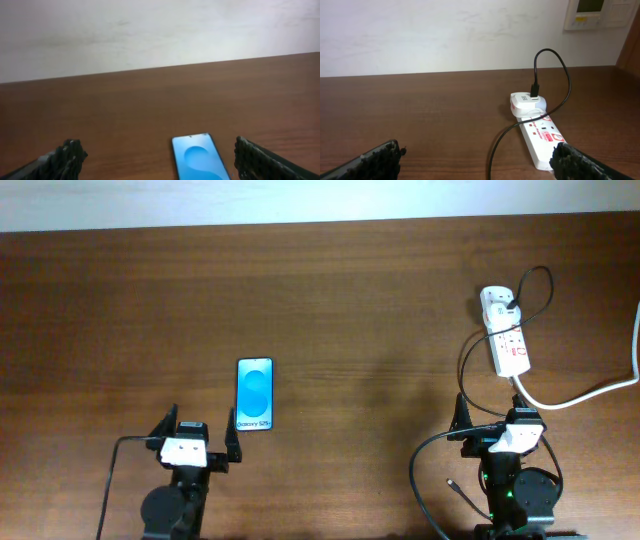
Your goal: Plug charger to phone and switch on socket
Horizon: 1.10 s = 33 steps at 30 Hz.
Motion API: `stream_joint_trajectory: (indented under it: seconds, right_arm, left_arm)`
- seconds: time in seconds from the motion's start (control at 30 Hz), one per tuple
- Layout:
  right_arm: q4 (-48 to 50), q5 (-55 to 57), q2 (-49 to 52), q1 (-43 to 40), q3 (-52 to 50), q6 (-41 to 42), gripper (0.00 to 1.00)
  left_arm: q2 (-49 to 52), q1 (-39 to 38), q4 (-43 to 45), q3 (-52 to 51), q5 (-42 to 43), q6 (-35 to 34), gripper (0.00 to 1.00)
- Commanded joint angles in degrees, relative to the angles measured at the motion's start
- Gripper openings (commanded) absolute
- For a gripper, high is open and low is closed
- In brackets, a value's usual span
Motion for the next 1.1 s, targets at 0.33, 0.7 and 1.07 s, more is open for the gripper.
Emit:
stream_joint_trajectory:
  seconds: [0.33,0.7,1.07]
  right_arm:
    - [-0.2,0.3,-0.4,0.6,-0.5,-0.2,0.98]
    - [-0.2,0.3,-0.4,0.6,-0.5,-0.2,0.98]
    - [-0.2,0.3,-0.4,0.6,-0.5,-0.2,0.98]
  left_arm:
    - [1.3,0.3,-29.6,21.6,8.2,-9.8,0.99]
    - [27.3,0.3,-42.2,46.3,15.4,-9.7,0.99]
    - [48.9,0.3,-43.3,62.8,15.4,-9.7,0.99]
